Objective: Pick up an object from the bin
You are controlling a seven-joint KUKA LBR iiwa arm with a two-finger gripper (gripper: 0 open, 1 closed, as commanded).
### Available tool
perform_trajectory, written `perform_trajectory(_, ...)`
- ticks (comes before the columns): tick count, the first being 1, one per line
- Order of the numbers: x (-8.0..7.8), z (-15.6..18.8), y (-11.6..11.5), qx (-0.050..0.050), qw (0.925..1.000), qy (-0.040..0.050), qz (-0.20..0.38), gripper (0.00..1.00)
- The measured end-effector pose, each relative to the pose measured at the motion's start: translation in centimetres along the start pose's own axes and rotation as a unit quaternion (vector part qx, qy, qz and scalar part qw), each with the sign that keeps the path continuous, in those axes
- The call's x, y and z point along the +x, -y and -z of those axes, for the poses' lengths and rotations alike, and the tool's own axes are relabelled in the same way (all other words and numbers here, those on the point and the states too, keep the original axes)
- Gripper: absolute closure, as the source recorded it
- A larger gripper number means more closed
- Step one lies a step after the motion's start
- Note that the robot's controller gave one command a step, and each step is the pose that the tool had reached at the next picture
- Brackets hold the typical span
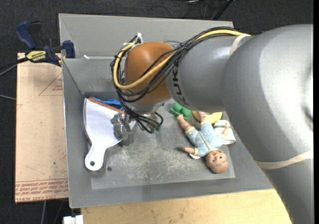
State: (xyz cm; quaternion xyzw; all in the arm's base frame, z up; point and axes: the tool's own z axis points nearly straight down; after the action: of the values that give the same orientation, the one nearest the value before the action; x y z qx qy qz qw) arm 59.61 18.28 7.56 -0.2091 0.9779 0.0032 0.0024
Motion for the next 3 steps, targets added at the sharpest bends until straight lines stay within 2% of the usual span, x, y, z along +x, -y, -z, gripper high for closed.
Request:
perform_trajectory(2, -0.1, 0.3, 0.3, 0.000, 1.0000, 0.0005, 0.007, 1.00)
perform_trajectory(3, -0.2, 2.2, 0.6, 0.000, 1.0000, -0.0001, 0.010, 1.00)
